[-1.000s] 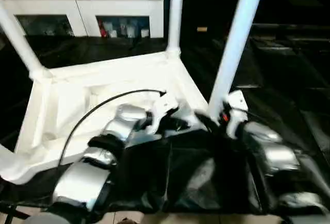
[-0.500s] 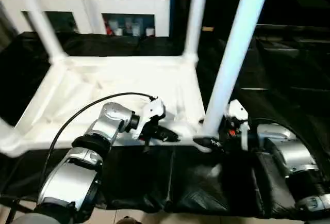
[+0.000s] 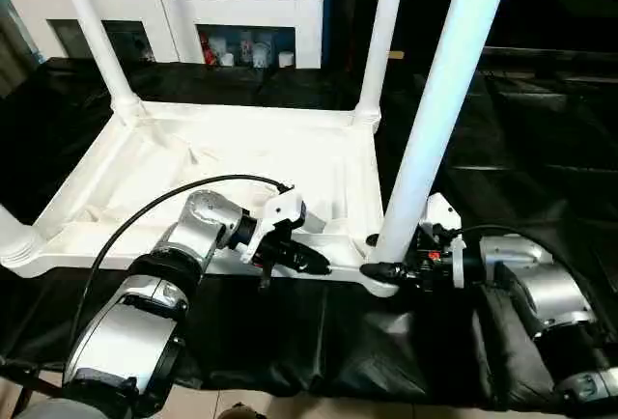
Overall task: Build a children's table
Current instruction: Rotate leg to tighten
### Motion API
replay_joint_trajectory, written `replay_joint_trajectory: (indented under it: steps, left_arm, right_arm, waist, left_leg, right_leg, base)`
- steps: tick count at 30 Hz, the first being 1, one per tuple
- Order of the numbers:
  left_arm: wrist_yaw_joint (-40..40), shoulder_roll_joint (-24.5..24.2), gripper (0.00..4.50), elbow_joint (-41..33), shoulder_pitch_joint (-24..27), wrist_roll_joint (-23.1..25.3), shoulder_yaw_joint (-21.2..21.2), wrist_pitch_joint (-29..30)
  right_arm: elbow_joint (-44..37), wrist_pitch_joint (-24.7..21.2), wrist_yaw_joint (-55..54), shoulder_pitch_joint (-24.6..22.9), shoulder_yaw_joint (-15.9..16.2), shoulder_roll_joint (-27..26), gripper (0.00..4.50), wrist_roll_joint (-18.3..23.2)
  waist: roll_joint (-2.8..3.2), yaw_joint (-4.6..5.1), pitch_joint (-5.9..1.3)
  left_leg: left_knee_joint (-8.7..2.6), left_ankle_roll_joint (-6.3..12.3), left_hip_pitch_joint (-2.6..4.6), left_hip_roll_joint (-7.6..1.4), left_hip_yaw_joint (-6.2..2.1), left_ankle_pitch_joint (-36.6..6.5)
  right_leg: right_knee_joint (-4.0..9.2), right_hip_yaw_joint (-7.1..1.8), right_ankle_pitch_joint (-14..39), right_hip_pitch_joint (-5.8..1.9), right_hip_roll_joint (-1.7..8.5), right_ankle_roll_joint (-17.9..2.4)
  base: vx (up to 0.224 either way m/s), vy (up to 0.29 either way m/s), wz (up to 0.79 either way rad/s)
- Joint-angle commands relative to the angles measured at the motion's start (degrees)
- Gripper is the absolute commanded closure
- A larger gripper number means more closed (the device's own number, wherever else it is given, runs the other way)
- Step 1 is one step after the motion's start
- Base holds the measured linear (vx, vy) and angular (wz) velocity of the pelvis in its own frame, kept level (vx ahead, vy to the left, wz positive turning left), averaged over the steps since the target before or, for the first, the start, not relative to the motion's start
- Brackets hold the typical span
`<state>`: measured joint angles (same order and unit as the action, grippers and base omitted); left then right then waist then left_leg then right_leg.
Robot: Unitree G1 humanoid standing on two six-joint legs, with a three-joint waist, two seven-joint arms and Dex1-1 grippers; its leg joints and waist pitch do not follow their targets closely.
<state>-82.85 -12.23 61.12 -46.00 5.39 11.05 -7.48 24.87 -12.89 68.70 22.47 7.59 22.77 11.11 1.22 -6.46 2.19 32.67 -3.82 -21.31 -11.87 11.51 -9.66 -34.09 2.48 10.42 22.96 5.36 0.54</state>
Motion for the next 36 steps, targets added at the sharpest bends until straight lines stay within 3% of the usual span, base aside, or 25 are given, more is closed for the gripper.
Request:
replay_joint_trajectory:
  steps: [1,4,5,6,7,9,13,14,16,18,22,25,27,28,30,34,36]
  left_arm:
    - [6.5,3.5,4.50,0.1,-1.3,0.2,0.0,1.1]
    - [15.8,7.5,4.50,1.2,-2.2,0.5,-1.0,3.3]
    - [15.8,7.5,4.50,1.2,-2.2,0.5,-1.0,3.3]
    - [17.1,8.1,4.50,1.4,-2.3,0.5,-1.1,3.5]
    - [19.7,9.8,4.50,1.6,-2.5,0.6,-1.2,4.1]
    - [20.8,10.7,4.50,1.6,-2.6,0.6,-1.3,4.3]
    - [24.8,14.1,4.50,1.7,-2.5,0.4,-1.1,4.4]
    - [25.3,14.6,4.50,1.6,-2.4,0.6,-0.9,4.1]
    - [25.1,14.6,4.50,1.4,-2.2,0.7,-0.8,3.7]
    - [24.5,13.9,4.50,1.1,-1.8,1.2,-0.4,3.0]
    - [22.6,12.2,4.50,0.6,-1.3,1.4,-0.1,2.0]
    - [16.7,9.3,4.50,-0.7,-0.2,0.6,0.3,0.6]
    - [11.2,7.3,4.50,-1.9,0.6,-0.1,0.5,-0.4]
    - [9.2,6.5,4.50,-2.4,0.9,-0.4,0.6,-0.6]
    - [7.3,5.7,4.50,-2.8,1.2,-0.7,0.6,-0.7]
    - [2.7,3.7,4.50,-3.3,1.4,-1.0,1.0,-1.2]
    - [1.4,3.0,4.50,-3.4,1.4,-0.9,1.4,-1.5]
  right_arm:
    - [0.6,0.6,-5.0,-0.2,2.2,-3.9,1.92,-1.4]
    - [7.8,0.5,-23.7,3.1,-2.5,-9.8,1.93,-4.1]
    - [7.8,0.5,-23.7,3.1,-2.5,-9.8,1.93,-4.1]
    - [8.7,0.2,-26.0,3.6,-3.2,-10.6,1.94,-4.2]
    - [10.8,-0.1,-32.5,4.7,-4.4,-12.7,1.94,-4.9]
    - [11.8,-0.2,-35.8,5.3,-4.9,-13.7,1.94,-5.4]
    - [13.9,-0.3,-42.7,6.2,-5.1,-18.3,1.94,-6.6]
    - [14.5,0.8,-43.8,6.4,-5.3,-19.3,1.59,-7.1]
    - [14.6,2.3,-44.0,6.5,-5.5,-19.6,1.38,-7.2]
    - [14.1,3.3,-42.2,6.4,-6.1,-19.5,1.14,-6.0]
    - [12.8,4.0,-38.1,5.9,-5.8,-18.0,0.77,-4.5]
    - [10.1,4.1,-29.7,4.5,-3.4,-14.2,0.42,-4.2]
    - [8.7,4.9,-22.9,3.3,-1.2,-11.2,0.42,-5.3]
    - [7.9,5.2,-19.8,2.8,-0.4,-9.9,0.42,-5.3]
    - [7.1,5.1,-16.5,2.4,0.4,-8.6,0.42,-4.9]
    - [3.8,3.4,-5.3,1.2,2.7,-4.7,0.42,-2.3]
    - [2.6,2.7,-1.8,1.0,3.5,-3.5,0.75,-1.4]
  waist:
    - [-0.83,0.19,-2.76]
    - [-0.84,1.06,-2.41]
    - [-0.74,1.53,-2.36]
    - [-1.02,1.81,-2.37]
    - [-0.67,2.15,-2.41]
    - [-0.79,2.56,-2.66]
    - [-0.69,3.26,-2.70]
    - [-0.32,3.26,-2.71]
    - [-0.55,3.31,-2.80]
    - [-0.48,2.99,-2.92]
    - [-0.62,2.90,-3.00]
    - [-0.85,2.49,-3.11]
    - [-0.97,2.21,-3.31]
    - [-0.81,2.13,-3.36]
    - [-1.03,2.06,-3.40]
    - [-0.91,1.27,-3.29]
    - [-0.95,1.11,-3.15]
  left_leg:
    - [-3.79,2.36,1.01,-1.45,-0.53,-16.1]
    - [-4.16,-0.24,1.39,-1.20,-1.04,-20.2]
    - [-4.26,-1.32,1.61,-1.09,-1.34,-21.5]
    - [-4.32,-1.21,1.59,-0.96,-1.40,-21.7]
    - [-4.54,-0.60,1.37,-1.09,-1.49,-21.3]
    - [-4.71,-0.49,1.02,-1.06,-1.53,-20.5]
    - [-4.53,0.25,1.20,-0.93,-1.16,-20.2]
    - [-4.53,0.33,1.15,-0.88,-1.18,-20.0]
    - [-4.44,0.72,1.20,-0.90,-1.05,-19.6]
    - [-4.21,1.33,1.54,-1.00,-0.74,-18.8]
    - [-4.25,2.46,0.97,-1.02,-0.83,-16.9]
    - [-4.03,3.72,0.75,-1.20,-0.71,-14.6]
    - [-3.71,4.89,0.41,-1.22,-0.61,-12.1]
    - [-3.52,5.64,0.34,-1.27,-0.49,-11.0]
    - [-3.36,6.13,0.46,-1.29,-0.33,-10.3]
    - [-3.34,6.62,0.74,-1.51,-0.31,-10.8]
    - [-3.54,5.71,0.92,-1.60,-0.33,-12.6]
  right_leg:
    - [4.52,-1.41,16.2,-2.21,2.79,-13.4]
    - [5.43,-1.34,26.7,-1.74,3.13,-10.4]
    - [5.79,-1.19,30.3,-1.45,3.21,-9.2]
    - [6.11,-1.08,31.5,-1.59,3.10,-8.3]
    - [6.26,-1.23,30.3,-1.64,3.08,-7.8]
    - [6.02,-1.12,26.8,-2.00,2.90,-8.4]
    - [5.83,-1.40,22.0,-1.66,2.69,-10.2]
    - [5.81,-1.38,21.7,-1.81,2.71,-10.2]
    - [5.79,-1.42,20.6,-1.79,2.66,-10.3]
    - [5.74,-1.59,18.5,-1.59,2.62,-11.0]
    - [5.27,-1.47,15.9,-2.27,2.65,-11.6]
    - [4.80,-1.37,12.3,-2.61,2.60,-12.3]
    - [4.25,-1.27,8.6,-3.00,2.57,-13.2]
    - [3.93,-1.26,6.3,-2.93,2.56,-13.9]
    - [3.78,-1.25,4.8,-2.83,2.45,-14.5]
    - [3.73,-1.28,5.5,-2.77,2.54,-15.5]
    - [4.03,-1.28,8.6,-2.62,2.62,-15.3]
  base:
    - [0.000,0.000,0.00]
    - [0.000,0.000,0.00]
    - [-0.056,0.005,-0.06]
    - [0.000,0.000,0.00]
    - [0.000,0.000,0.00]
    - [0.000,0.000,0.00]
    - [0.000,0.000,0.00]
    - [0.000,0.000,0.00]
    - [0.000,0.000,0.00]
    - [0.000,0.000,0.00]
    - [0.000,0.000,0.00]
    - [0.000,0.000,0.00]
    - [0.000,0.000,0.00]
    - [0.000,0.000,0.00]
    - [0.000,0.000,0.00]
    - [0.000,0.000,0.00]
    - [0.000,0.000,0.00]
